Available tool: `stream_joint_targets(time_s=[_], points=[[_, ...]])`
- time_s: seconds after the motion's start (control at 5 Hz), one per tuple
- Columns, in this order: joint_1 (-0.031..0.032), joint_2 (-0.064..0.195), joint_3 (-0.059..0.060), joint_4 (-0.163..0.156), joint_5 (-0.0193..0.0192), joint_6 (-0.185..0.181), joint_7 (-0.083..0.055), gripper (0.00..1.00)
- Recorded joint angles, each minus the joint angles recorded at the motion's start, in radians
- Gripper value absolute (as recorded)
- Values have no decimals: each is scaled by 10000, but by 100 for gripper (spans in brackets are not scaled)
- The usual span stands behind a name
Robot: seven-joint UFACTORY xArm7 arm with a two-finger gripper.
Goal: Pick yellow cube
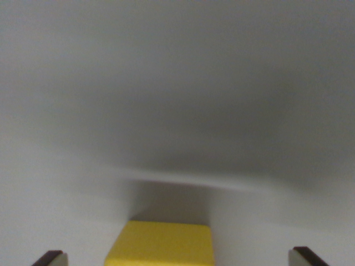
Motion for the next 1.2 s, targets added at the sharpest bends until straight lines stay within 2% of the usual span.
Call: stream_joint_targets(time_s=[0.2, 0.4, 0.6, 1.2], points=[[42, 90, 74, -222, 21, -291, 67, 0], [42, 90, 74, -222, 21, -291, 67, 0], [76, 165, 137, -409, 39, -536, 124, 0], [104, 225, 186, -557, 53, -729, 169, 0]])
